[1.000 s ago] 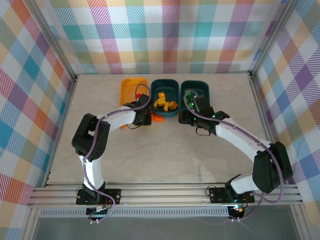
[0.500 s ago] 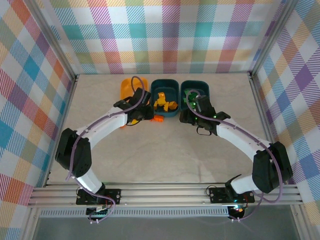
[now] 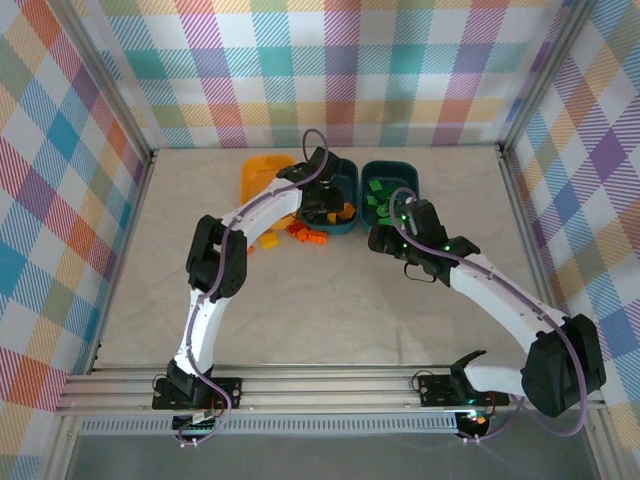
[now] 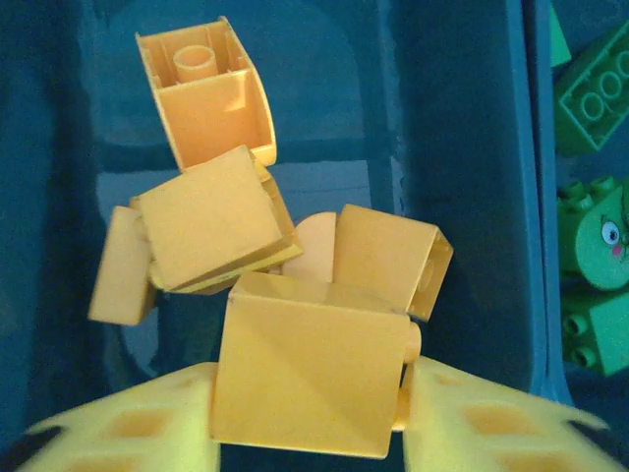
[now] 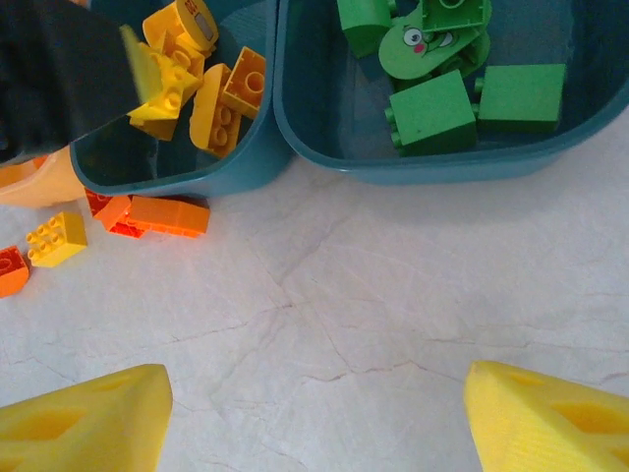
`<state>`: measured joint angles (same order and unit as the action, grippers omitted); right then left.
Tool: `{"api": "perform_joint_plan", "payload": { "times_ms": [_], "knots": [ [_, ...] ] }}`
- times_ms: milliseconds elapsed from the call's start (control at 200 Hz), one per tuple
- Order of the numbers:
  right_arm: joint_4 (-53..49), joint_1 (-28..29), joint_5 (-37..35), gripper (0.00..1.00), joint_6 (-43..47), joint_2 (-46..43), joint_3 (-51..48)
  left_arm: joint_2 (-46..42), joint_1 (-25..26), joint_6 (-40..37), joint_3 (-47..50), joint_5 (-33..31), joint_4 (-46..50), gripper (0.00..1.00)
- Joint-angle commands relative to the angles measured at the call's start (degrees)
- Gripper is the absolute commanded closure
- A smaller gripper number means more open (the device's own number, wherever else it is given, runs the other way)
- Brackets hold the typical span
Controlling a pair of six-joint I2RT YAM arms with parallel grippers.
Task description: Sort the legos into containers by color
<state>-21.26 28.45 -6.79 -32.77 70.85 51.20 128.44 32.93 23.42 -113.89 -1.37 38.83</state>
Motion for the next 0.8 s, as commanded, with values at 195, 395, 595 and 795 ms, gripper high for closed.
{"api": "perform_joint_plan", "payload": {
  "times_ms": [195,395,595,795],
  "knots": [
    [-1.1,-0.3,-0.2,0.21,0.0,-2.7,-0.4,-13.1,0.4,1.8,8.4,-3.8,-3.2,0.13],
    [1.1,-0.2,2.0,0.21,-0.6,-1.3,-0.9,-28.8,-0.7,12.1,29.8,-17.7,-1.0,0.08],
    [3.5,0.4,3.8,0.22,-1.2,2.7,0.4,-35.2,-3.2,17.2,45.8,-17.2,-5.1,0.09],
    [3.6,2.1,3.6,0.22,-1.0,5.0,2.1,-33.2,-5.7,15.5,50.0,-14.1,-12.4,0.14]
  ]
}}
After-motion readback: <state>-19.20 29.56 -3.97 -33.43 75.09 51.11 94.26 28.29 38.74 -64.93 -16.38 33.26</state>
